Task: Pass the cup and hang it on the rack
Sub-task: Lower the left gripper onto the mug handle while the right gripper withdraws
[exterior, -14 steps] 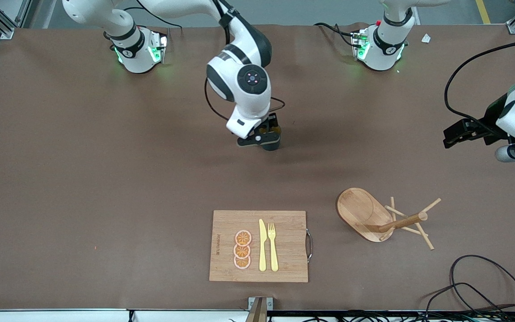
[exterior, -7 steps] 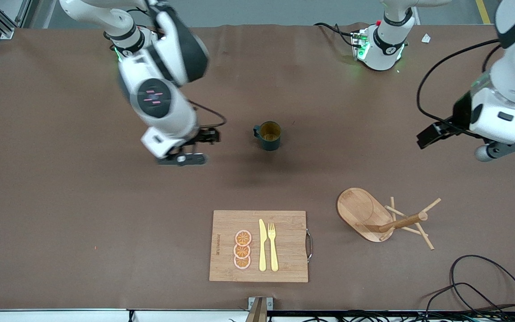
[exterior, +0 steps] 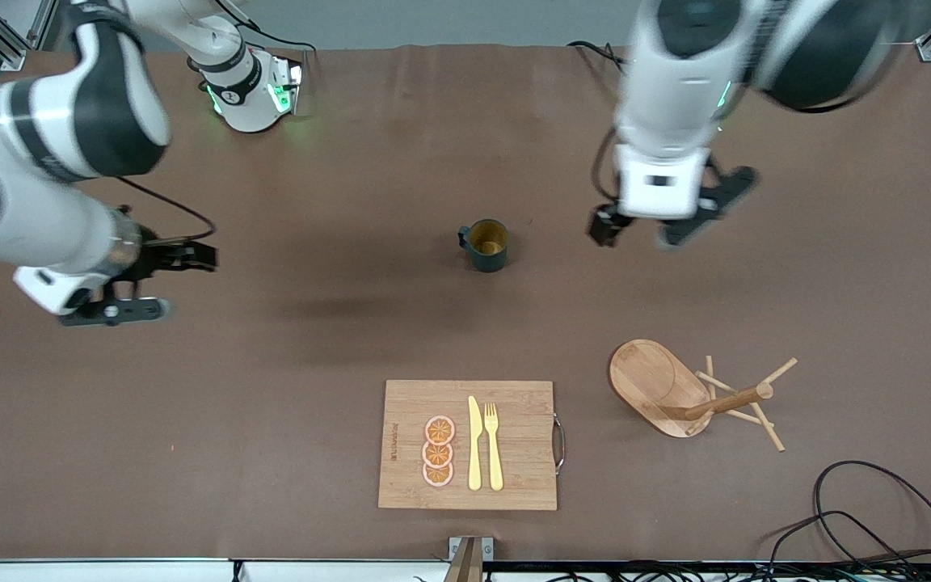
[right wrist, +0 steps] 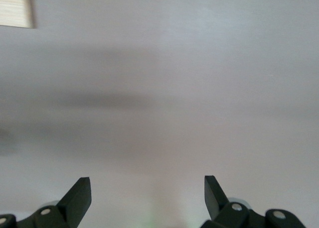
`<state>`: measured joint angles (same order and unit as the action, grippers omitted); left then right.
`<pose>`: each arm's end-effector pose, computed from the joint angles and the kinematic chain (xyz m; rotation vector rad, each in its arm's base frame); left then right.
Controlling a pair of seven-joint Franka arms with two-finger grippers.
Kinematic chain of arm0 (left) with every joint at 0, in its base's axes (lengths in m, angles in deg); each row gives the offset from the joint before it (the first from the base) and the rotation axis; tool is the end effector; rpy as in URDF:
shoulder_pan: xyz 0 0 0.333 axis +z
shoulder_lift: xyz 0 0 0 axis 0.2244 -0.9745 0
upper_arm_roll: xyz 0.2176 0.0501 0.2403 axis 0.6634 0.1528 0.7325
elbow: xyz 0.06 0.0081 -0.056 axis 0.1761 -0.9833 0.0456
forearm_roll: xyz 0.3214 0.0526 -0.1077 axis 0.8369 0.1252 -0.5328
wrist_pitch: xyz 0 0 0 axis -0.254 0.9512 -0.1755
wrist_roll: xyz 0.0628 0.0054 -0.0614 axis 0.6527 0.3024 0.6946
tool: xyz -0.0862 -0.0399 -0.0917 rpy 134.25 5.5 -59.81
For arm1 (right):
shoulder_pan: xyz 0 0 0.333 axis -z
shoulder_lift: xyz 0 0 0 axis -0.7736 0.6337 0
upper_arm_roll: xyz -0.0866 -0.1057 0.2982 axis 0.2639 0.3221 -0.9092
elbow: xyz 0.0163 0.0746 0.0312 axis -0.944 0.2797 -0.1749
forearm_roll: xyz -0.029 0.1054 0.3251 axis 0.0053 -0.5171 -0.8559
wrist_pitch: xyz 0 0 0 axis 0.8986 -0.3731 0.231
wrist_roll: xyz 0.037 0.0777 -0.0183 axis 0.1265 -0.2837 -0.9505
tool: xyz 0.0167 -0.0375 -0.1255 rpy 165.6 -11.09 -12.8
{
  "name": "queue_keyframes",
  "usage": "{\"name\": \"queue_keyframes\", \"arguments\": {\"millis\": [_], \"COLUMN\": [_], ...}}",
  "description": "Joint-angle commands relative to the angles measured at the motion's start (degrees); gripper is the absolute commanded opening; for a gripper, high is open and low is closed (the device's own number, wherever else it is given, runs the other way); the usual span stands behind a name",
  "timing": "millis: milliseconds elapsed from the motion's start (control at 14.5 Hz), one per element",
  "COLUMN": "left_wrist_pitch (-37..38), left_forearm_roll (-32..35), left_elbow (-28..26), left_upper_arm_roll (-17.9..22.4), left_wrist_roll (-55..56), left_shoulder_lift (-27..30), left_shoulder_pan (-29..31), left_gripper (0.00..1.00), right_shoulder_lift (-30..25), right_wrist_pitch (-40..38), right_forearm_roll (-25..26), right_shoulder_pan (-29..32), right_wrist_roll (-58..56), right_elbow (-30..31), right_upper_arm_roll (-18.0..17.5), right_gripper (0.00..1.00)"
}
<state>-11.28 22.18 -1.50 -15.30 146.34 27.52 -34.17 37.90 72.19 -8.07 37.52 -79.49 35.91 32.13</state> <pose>0.4730 -0.3294 0.5390 -2.8099 -0.9569 -0.0981 0.5497 0.0663 0.5007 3.0988 0.1362 -0.3529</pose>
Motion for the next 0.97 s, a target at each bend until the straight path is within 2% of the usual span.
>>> {"name": "queue_keyframes", "arguments": {"millis": [0,207,345,483,621,759,897], "left_wrist_pitch": [0.24,0.24,-0.02,-0.29,-0.38,-2.3,-5.29], "left_forearm_roll": [5.75,14.09,16.13,19.11,22.28,22.73,24.31], "left_elbow": [2.92,6.35,7.5,7.41,7.5,7.41,7.5], "left_upper_arm_roll": [0.33,1.03,1.04,1.12,1.56,2.18,4.45], "left_wrist_roll": [14.2,25.83,32.6,38.14,43.06,47.55,50.29], "left_shoulder_lift": [-6.74,-15.18,-18.97,-22.66,-25.91,-27.94,-29.87], "left_shoulder_pan": [-8.38,-17.71,-20.18,-23.43,-26.59,-28.53,-31.86], "left_gripper": [0.99,0.99,0.98,0.98,0.96,0.97,0.97], "right_shoulder_lift": [-4.32,-6.34,-6.96,-7.05,-6.79,-6.7,-6.61], "right_wrist_pitch": [-1.5,-3.26,-4.66,-4.85,-4.58,-4.67,-4.67], "right_forearm_roll": [0.78,2.35,4.38,4.38,3.59,2.54,1.49], "right_shoulder_pan": [7.42,11.31,11.31,11.31,11.31,11.05,11.4], "right_wrist_roll": [-6.76,-8.02,-7.32,-7.05,-6.18,-3.73,-1.43], "right_elbow": [2.34,1.99,1.37,0.15,-1.52,-1.97,-1.97], "right_upper_arm_roll": [-1.41,-1.41,-1.41,-1.49,-1.58,-1.67,-1.58], "right_gripper": [1.0,1.0,1.0,1.0,1.0,1.0,1.0]}}
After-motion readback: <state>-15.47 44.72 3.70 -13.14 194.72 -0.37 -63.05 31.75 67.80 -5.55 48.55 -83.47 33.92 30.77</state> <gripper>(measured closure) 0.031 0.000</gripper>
